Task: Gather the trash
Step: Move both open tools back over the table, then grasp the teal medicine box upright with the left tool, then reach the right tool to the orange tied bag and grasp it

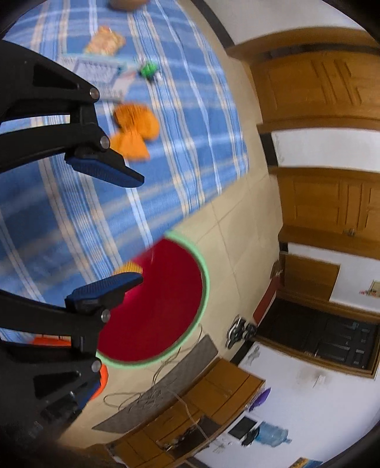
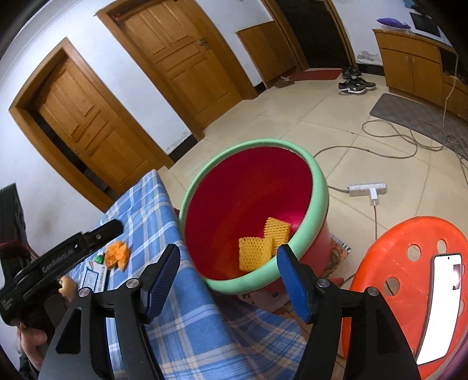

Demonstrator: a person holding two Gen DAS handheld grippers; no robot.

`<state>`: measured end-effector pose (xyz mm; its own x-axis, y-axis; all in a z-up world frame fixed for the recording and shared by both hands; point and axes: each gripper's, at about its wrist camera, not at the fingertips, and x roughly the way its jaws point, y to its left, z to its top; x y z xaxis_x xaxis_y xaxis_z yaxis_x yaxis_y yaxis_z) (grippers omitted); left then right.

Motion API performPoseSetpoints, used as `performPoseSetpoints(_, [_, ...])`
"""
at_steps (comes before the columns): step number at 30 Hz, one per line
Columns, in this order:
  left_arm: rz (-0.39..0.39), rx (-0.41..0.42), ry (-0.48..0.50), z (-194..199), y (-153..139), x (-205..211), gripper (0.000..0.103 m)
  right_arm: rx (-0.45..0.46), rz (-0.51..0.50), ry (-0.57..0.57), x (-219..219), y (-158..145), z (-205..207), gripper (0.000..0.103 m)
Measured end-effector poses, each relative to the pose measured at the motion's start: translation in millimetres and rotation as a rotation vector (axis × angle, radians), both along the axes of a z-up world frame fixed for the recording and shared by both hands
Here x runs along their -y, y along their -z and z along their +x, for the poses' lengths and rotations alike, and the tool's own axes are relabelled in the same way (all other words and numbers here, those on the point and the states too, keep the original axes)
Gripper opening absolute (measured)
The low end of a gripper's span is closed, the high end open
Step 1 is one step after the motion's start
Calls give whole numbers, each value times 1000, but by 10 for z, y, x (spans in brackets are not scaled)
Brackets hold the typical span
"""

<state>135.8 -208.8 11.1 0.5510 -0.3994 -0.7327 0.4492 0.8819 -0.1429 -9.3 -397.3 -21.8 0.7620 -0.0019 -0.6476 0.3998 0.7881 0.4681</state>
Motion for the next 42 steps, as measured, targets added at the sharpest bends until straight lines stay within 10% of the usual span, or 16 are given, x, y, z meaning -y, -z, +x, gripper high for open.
performPoseSetpoints(28, [77, -48, -329, 119, 377, -1410, 60, -40, -19, -92, -446, -4, 89, 75])
performPoseSetpoints(42, [14, -100, -264, 79, 547, -1244, 19, -53, -26, -115, -503, 9, 127, 75])
